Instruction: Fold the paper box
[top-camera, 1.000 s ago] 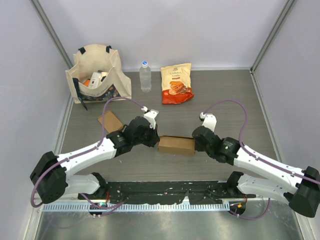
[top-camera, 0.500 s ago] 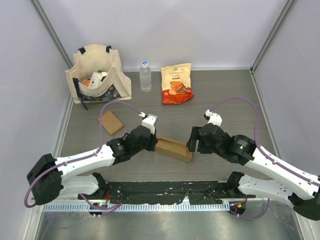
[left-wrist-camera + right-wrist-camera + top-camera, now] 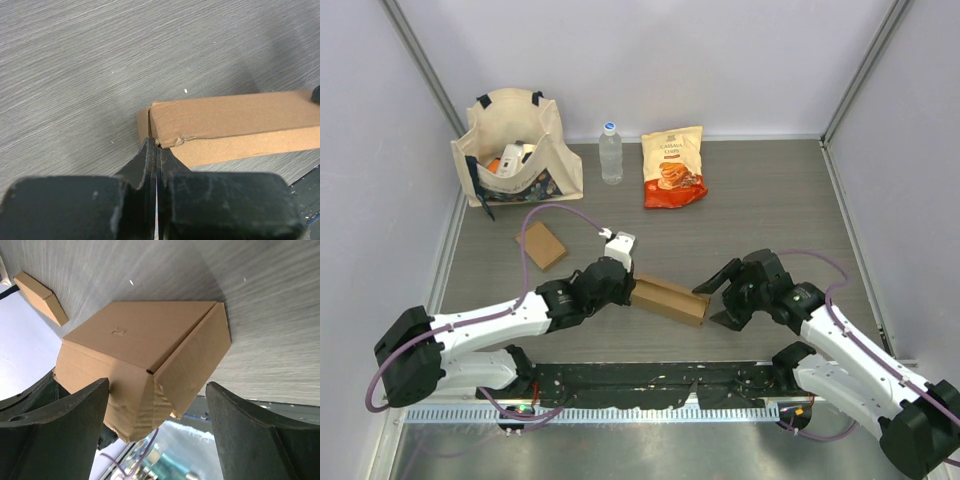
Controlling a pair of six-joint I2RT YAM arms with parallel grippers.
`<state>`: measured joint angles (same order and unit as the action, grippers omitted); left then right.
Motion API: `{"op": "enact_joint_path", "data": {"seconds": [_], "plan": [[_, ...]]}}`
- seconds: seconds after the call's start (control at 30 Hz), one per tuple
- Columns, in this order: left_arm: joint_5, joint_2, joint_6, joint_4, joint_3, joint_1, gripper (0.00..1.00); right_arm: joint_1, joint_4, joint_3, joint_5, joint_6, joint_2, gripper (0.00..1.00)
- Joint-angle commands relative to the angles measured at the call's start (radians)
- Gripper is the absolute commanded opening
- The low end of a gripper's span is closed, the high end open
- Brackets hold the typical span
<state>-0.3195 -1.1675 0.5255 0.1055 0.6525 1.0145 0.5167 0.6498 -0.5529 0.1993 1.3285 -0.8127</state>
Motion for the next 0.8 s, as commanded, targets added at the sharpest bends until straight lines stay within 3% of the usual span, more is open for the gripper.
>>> {"op": "enact_joint_path", "data": {"seconds": [0.0, 0.2, 0.43, 0.47, 0.53, 0.57, 0.67, 0.77], "plan": [[-0.055, -0.020, 0.039, 0.069, 0.041, 0.022, 0.00, -0.003, -0.196, 0.103, 0.146, 0.231, 0.055, 0.82], [-0.085, -0.044, 0.071, 0.097, 0.071, 0.056, 0.00, -0.003, -0.318, 0.228, 0.138, 0.411, 0.127, 0.75], [-0.128, -0.052, 0.099, 0.138, 0.079, 0.084, 0.02, -0.003, -0.326, 0.235, 0.149, 0.404, 0.122, 0.77], [-0.133, -0.047, 0.100, 0.134, 0.076, 0.087, 0.06, -0.003, -0.328, 0.234, 0.141, 0.394, 0.115, 0.75], [-0.136, -0.018, 0.100, 0.137, 0.062, 0.091, 0.11, -0.004, -0.338, 0.235, 0.129, 0.350, 0.081, 0.60], [-0.144, -0.005, 0.103, 0.151, 0.061, 0.091, 0.19, -0.004, -0.346, 0.232, 0.124, 0.325, 0.066, 0.55], [-0.133, 0.066, 0.094, 0.170, 0.042, 0.091, 0.36, -0.004, -0.366, 0.214, 0.114, 0.231, -0.002, 0.52], [-0.086, 0.133, 0.077, 0.230, 0.062, 0.091, 0.44, -0.003, -0.351, 0.183, 0.106, 0.158, -0.069, 0.52]]}}
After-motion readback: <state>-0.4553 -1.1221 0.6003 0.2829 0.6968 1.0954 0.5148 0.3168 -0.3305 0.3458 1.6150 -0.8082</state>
